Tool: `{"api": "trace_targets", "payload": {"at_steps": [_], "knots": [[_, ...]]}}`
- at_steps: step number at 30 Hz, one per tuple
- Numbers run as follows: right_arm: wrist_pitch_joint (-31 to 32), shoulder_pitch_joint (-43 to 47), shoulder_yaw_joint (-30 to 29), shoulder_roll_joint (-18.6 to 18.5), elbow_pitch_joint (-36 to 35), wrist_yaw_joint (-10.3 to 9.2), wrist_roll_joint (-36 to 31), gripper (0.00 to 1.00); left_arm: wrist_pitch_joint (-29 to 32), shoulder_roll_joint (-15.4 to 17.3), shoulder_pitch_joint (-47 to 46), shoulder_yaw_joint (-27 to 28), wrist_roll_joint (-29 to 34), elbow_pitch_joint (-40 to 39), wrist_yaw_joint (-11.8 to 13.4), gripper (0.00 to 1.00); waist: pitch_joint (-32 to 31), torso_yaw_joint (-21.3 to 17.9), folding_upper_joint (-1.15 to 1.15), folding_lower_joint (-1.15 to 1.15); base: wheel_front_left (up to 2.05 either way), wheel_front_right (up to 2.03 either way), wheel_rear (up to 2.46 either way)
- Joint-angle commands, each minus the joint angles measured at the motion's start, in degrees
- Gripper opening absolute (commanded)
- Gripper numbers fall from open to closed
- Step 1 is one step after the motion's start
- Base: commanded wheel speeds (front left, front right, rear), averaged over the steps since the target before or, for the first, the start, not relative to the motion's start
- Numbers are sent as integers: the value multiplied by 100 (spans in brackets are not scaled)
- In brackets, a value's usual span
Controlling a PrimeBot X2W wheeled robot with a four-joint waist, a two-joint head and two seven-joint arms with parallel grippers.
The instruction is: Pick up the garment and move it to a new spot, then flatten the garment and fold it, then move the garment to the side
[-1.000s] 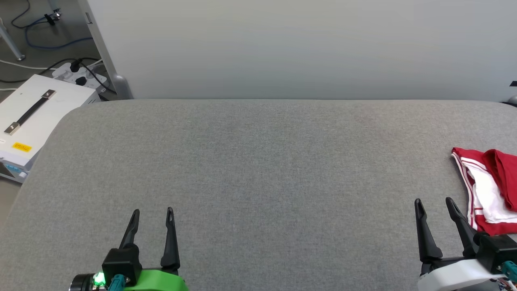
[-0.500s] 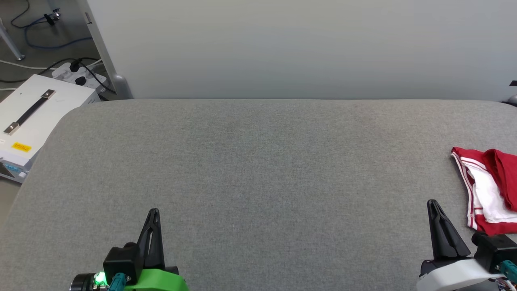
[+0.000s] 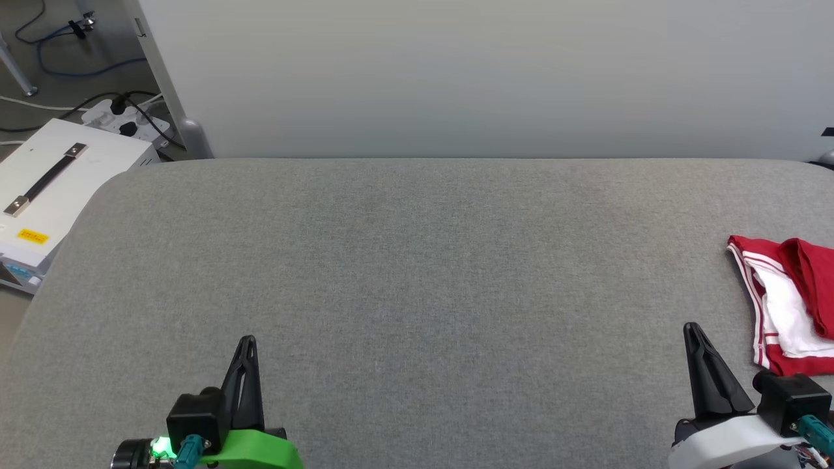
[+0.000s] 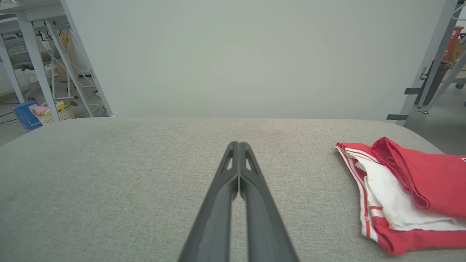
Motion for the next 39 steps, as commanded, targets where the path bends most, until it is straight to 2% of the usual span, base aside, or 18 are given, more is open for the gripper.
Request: {"api": "trace_targets", "payload": {"at_steps": [1, 39], "knots": [[42, -91, 17, 16, -46, -1, -51, 0, 31, -20, -94, 28, 57, -30, -32, 0, 2, -1, 0, 0, 0, 0, 0], [482, -260, 50, 119, -140, -2, -391, 0, 467, -54, -276, 123, 224, -126, -82, 0, 60, -34, 0, 0, 0, 0, 0]]}}
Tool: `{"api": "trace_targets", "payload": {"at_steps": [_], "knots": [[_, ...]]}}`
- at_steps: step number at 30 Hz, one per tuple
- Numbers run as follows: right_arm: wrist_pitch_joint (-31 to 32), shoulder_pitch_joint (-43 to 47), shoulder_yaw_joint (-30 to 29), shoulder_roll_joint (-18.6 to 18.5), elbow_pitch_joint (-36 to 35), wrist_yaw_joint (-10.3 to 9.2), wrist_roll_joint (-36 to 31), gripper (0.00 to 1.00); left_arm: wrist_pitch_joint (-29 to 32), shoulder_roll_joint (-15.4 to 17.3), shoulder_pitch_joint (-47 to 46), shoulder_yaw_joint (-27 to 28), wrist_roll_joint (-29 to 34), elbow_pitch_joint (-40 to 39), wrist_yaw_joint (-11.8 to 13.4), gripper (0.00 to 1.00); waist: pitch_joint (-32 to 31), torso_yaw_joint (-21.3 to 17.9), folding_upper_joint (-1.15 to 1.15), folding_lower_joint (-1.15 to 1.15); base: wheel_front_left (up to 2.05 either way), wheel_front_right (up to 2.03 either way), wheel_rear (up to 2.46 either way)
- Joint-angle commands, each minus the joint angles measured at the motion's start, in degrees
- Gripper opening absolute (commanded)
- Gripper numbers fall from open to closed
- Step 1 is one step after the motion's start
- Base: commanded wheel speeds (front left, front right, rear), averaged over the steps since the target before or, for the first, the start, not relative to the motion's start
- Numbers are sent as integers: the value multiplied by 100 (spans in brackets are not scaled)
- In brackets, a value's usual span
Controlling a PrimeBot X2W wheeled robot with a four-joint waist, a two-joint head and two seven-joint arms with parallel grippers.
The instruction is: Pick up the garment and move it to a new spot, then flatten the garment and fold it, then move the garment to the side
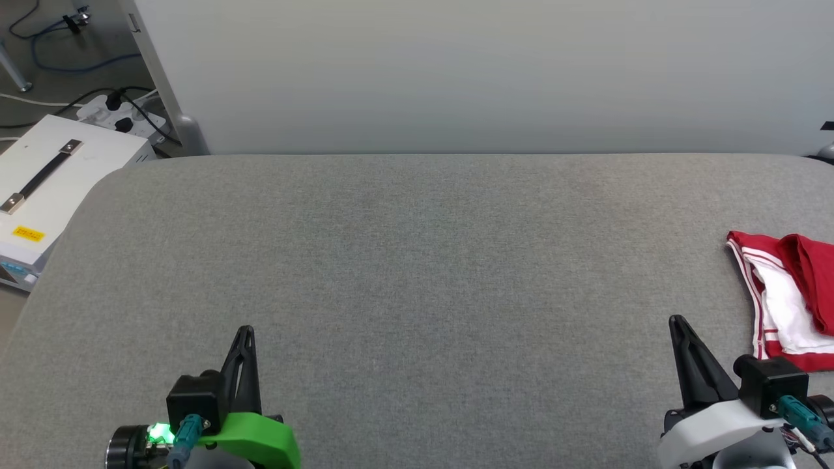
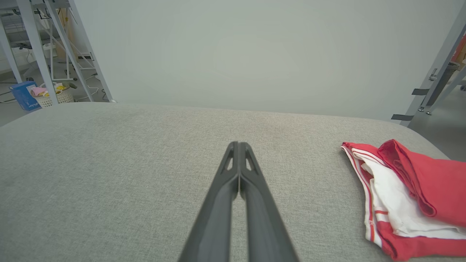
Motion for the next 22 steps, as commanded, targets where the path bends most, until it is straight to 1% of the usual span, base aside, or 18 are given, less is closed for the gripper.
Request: {"api": "trace_targets", "payload": {"at_steps": [1, 22], "knots": [[39, -116, 15, 19, -47, -2, -51, 0, 24, -26, -134, 22, 69, -30, -33, 0, 3, -1, 0, 0, 0, 0, 0], [280, -209, 33, 76, -99, -3, -238, 0, 264, -45, -234, 74, 161, -82, -61, 0, 34, -19, 0, 0, 0, 0, 0]]}}
